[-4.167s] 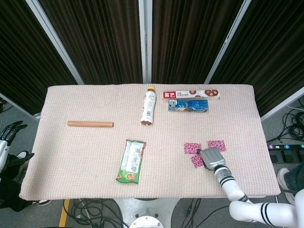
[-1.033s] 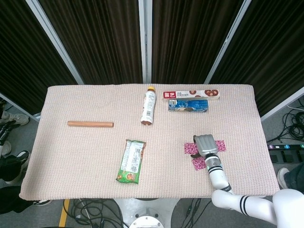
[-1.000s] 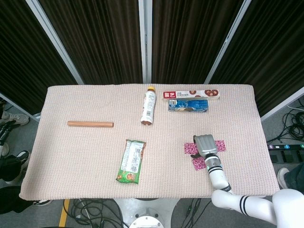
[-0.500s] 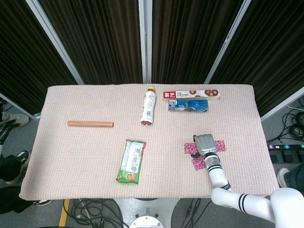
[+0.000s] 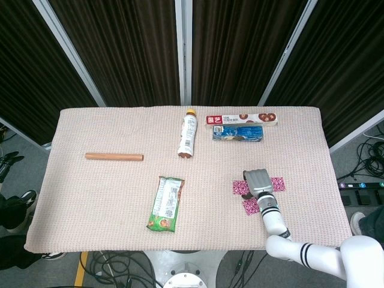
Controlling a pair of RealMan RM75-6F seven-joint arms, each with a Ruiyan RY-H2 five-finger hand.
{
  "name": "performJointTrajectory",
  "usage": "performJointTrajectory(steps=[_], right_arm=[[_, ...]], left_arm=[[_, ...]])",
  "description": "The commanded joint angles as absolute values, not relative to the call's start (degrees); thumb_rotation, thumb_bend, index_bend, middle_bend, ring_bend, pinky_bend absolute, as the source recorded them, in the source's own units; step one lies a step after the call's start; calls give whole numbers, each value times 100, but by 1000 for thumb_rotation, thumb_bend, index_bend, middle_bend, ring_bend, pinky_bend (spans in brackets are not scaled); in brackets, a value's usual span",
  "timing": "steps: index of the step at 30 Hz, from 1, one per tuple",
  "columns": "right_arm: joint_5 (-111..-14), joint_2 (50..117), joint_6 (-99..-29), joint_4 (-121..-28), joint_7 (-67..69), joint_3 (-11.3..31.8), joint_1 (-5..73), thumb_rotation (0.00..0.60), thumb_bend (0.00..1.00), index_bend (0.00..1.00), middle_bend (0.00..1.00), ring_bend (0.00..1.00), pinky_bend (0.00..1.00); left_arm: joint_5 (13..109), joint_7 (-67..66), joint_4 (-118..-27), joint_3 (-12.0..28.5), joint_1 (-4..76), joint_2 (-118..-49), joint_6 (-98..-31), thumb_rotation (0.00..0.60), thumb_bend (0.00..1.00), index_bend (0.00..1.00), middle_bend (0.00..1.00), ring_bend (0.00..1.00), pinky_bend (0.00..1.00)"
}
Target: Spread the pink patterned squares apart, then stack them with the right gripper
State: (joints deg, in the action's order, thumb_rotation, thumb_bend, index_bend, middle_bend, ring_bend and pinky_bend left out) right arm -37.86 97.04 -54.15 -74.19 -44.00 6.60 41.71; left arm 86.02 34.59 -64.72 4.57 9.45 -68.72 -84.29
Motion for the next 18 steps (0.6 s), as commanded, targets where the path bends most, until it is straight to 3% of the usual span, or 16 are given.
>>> performJointTrajectory(steps=[1,13,18], right_arm=[[-3743,9701,-5395,-7417,-4411,648,4179,515,0,420,1000,1000,982],[-3760,9649,-5423,-7517,-4285,662,4194,580,0,429,1000,1000,983],[-3841,9572,-5471,-7604,-4180,696,4186,580,0,430,1000,1000,982]], left_arm=[[8599,3466,-6467,458,942,-6871,-8432,600,64,230,225,165,264],[8595,3492,-6439,463,934,-6878,-8442,600,64,230,226,165,264],[8603,3478,-6454,461,939,-6874,-8439,600,64,230,225,165,264]])
